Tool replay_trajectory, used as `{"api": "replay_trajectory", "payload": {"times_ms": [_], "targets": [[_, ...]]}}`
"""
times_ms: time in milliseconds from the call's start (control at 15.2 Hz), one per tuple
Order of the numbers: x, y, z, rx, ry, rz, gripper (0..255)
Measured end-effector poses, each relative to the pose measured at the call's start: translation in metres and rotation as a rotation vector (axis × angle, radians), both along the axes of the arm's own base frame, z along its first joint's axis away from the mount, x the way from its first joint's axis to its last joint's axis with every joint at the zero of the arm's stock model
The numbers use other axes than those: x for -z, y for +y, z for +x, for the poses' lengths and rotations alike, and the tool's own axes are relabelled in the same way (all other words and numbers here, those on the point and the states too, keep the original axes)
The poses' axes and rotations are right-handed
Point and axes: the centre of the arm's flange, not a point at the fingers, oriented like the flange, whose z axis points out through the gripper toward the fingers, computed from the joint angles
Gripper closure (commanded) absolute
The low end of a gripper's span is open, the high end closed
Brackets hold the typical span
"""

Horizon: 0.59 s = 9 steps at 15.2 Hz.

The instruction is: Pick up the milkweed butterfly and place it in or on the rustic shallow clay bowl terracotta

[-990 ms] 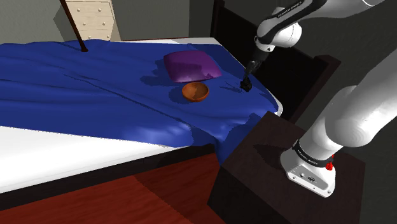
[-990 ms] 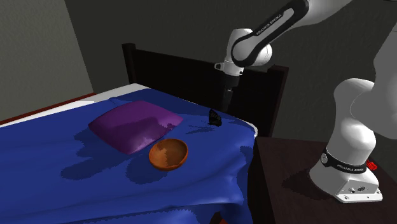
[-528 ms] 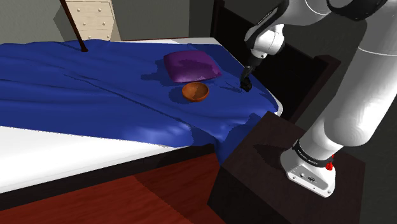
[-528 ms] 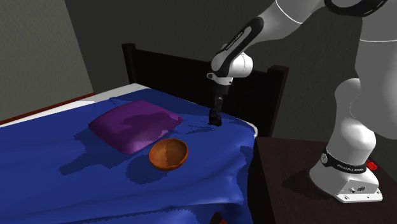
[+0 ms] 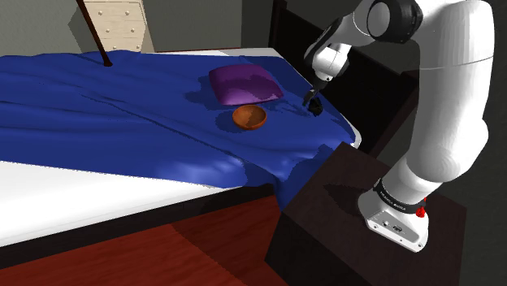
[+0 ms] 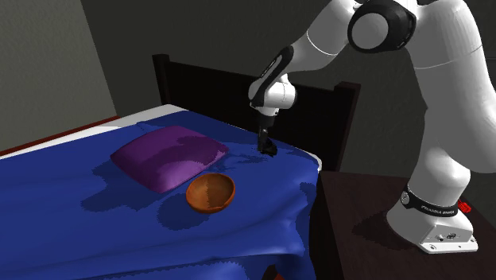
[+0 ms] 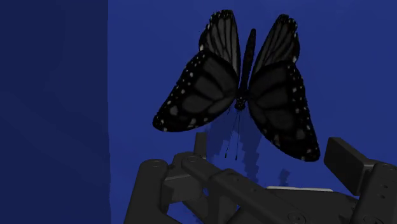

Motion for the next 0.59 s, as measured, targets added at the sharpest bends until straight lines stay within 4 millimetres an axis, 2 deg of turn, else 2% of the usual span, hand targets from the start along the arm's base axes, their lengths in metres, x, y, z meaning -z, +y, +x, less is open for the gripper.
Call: {"api": "replay_trajectory", "payload": {"times_ms": [198, 594], "targets": [[0.013, -0.006, 0.007, -0.006, -0.004, 0.0, 0], [0.042, -0.005, 0.014, -0.007, -0.008, -0.002, 0]]}}
